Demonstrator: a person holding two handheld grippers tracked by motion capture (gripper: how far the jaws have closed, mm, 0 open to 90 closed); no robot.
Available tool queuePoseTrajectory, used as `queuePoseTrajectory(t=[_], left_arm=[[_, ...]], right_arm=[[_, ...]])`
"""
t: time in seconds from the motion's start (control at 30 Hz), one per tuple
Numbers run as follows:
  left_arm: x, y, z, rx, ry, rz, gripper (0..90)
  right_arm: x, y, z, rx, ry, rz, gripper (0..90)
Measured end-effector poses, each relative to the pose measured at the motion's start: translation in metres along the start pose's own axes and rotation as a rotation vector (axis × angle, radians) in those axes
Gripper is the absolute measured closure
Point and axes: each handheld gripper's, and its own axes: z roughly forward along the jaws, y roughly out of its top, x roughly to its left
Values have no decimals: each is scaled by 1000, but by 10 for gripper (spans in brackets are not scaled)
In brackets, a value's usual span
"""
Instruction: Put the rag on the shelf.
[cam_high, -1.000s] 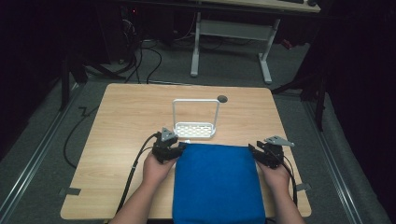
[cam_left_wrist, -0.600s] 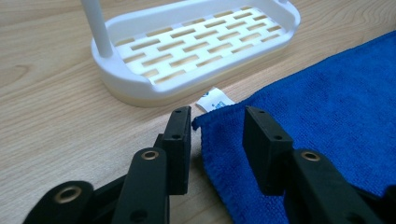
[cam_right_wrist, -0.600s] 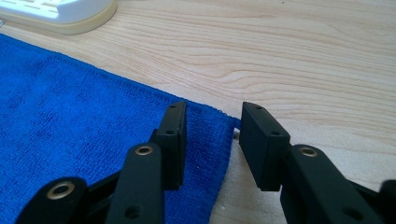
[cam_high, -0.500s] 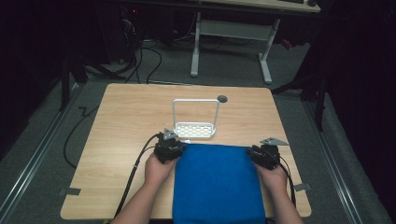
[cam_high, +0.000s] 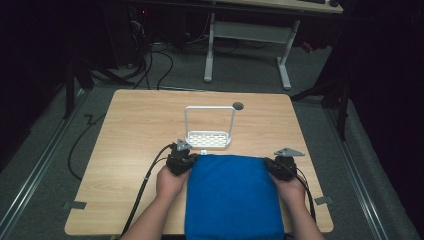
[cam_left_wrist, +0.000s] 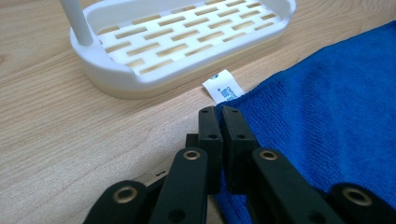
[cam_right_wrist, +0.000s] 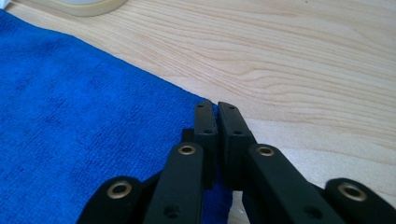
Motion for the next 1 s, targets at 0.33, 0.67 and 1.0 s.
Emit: queuePoseTrajectory(t=[0.33, 0.67, 1.0], left_arm=[[-4, 6, -25, -81, 8, 9, 890], [-11, 11, -39, -126, 13, 21, 891], [-17, 16, -61, -193, 24, 48, 892]], right_arm=[[8, -1, -25, -107, -15, -2, 879], [12, -4, -39, -158, -23, -9, 880], [22, -2, -54, -217, -31, -31, 882]])
